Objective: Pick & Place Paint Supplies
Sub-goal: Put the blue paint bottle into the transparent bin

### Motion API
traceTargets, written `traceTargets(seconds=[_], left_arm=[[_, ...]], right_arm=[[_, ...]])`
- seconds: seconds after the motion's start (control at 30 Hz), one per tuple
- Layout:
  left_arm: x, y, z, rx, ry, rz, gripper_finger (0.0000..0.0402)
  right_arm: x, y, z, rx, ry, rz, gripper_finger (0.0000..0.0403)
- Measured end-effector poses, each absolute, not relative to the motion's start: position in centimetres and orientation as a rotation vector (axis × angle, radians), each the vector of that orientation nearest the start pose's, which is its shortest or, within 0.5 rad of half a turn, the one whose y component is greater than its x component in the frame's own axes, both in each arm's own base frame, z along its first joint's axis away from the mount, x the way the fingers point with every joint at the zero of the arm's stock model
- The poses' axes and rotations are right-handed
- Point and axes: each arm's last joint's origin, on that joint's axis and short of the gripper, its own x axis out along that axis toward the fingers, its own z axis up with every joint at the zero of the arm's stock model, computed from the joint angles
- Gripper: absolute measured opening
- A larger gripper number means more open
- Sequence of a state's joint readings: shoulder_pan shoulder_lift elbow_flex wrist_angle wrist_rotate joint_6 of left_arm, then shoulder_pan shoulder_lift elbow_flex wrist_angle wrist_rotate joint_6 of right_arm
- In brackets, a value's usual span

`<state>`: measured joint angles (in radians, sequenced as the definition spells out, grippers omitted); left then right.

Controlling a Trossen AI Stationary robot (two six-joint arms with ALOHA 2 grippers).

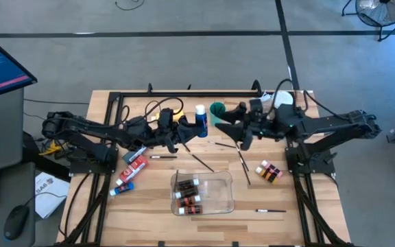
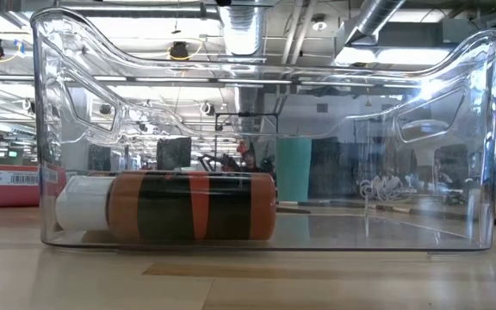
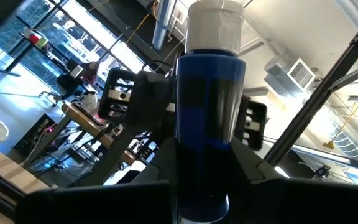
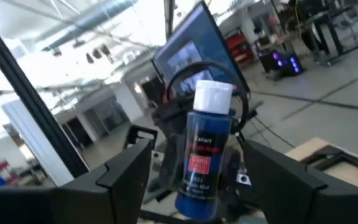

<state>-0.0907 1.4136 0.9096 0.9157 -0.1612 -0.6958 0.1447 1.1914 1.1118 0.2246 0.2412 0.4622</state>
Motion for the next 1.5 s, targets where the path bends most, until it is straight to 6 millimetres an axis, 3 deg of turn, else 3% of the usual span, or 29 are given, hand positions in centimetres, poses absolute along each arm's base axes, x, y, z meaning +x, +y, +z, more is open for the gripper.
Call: traceTargets(seconds=[0.53,0.83,1.3,1.5], left_arm=[[31.0,-2.7,33.6,-0.733,-0.399,-0.092,0.0031],[31.0,-2.7,33.6,-0.732,-0.398,-0.092,0.0031],[31.0,-2.7,33.6,-0.729,-0.397,-0.092,0.0031],[31.0,-2.7,33.5,-0.73,-0.394,-0.091,0.0032]], right_arm=[[30.3,2.8,40.8,0.469,-0.047,-0.035,0.0249],[30.3,2.5,41.2,0.475,-0.057,-0.044,0.0246],[30.4,2.4,40.9,0.475,-0.021,-0.057,0.013],[30.3,2.3,40.7,0.474,-0.007,-0.066,0.0117]])
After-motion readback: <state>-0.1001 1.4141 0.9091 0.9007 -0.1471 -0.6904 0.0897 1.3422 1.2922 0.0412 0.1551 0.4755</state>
